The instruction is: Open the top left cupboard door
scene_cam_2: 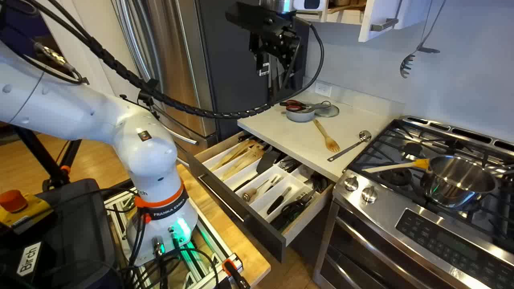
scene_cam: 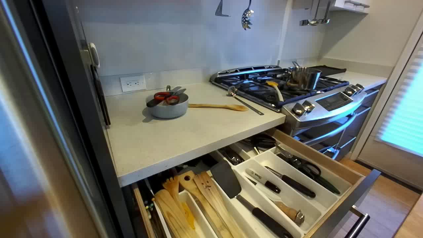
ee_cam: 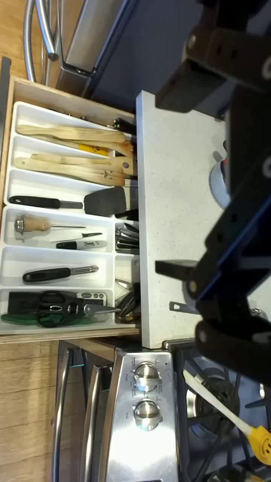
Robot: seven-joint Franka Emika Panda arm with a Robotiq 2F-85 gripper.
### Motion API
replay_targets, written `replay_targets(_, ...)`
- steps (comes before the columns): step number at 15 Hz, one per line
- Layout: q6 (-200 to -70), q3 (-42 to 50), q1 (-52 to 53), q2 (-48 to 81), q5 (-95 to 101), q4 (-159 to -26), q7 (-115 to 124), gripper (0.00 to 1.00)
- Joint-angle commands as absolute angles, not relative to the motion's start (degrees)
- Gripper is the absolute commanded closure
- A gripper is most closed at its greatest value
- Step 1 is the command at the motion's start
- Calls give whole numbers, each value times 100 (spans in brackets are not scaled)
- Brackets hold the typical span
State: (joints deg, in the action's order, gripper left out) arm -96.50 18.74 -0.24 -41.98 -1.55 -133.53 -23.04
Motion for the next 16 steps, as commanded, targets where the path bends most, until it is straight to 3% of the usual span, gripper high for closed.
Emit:
replay_targets(1, -9640, 1793, -142, -4166, -219, -13343, -2368, 0)
replay_targets(12, -9640, 1793, -142, -4166, -219, -13343, -2368, 0)
replay_targets(16, -10997, 1720, -180, -3992, -642, -13347, -1882, 0)
